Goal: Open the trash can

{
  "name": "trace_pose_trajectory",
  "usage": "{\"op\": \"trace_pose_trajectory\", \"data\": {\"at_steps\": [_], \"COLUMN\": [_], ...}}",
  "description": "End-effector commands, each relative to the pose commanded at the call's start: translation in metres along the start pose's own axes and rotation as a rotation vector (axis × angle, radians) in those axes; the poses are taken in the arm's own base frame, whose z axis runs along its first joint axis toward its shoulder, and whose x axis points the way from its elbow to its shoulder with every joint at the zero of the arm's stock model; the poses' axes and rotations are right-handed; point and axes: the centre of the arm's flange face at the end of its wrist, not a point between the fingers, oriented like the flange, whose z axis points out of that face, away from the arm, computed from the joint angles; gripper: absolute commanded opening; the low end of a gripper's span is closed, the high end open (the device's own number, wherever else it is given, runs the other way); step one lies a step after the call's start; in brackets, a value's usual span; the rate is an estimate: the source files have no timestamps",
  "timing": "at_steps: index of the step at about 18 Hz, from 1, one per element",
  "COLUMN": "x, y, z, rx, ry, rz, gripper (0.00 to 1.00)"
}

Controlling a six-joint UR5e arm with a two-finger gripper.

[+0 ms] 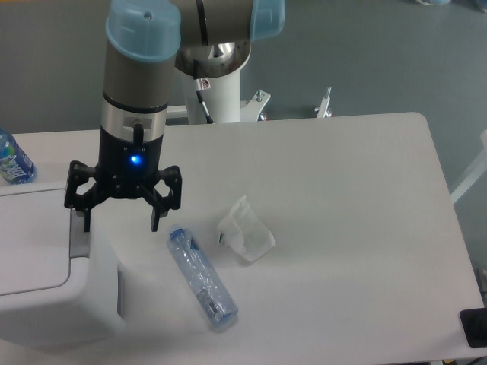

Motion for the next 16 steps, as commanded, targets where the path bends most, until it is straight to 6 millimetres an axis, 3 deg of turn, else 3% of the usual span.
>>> {"op": "trace_pose_trajectory", "data": {"at_steps": [16], "x": [0.002], "y": [-0.001], "z": [0.018], "rx": [-0.009], "ry": [0.001], "rz": [0.009], "gripper": [1.0]}}
